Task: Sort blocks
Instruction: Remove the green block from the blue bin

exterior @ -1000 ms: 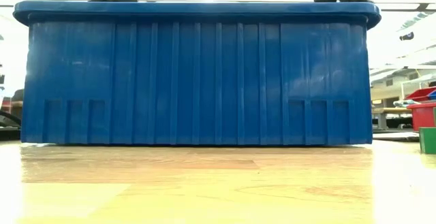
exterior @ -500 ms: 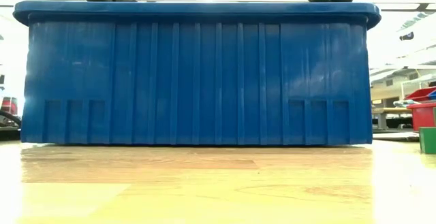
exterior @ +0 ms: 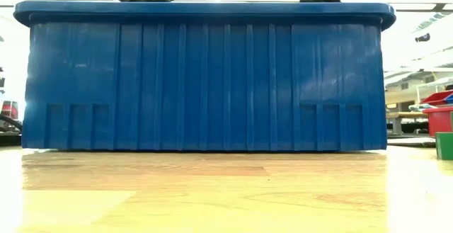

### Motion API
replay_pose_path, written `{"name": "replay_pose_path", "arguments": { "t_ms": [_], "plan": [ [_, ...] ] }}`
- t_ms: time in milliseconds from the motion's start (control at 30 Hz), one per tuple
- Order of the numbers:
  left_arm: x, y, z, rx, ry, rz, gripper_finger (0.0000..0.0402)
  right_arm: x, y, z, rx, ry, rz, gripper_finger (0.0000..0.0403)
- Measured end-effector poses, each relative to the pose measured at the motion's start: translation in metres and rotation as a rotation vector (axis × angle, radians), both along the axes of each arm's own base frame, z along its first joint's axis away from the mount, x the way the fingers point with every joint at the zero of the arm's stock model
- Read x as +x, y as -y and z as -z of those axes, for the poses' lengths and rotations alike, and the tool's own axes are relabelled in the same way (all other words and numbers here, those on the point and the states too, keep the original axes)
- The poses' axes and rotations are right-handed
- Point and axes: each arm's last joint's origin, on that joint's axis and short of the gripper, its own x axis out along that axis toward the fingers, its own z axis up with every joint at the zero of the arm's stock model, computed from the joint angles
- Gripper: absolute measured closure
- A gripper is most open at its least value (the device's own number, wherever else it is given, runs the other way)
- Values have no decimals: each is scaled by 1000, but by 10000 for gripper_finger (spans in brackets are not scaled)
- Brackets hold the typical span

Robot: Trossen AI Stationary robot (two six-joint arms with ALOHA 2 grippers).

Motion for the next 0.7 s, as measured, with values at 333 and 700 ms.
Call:
{"name": "replay_pose_path", "arguments": {
  "t_ms": [333,700],
  "plan": [
    [36,-4,49,-20,-270,244,195,23,8,22,48,-100,-74,153],
    [69,-14,103,4,-476,270,195,23,7,22,65,-92,-93,161]
  ]
}}
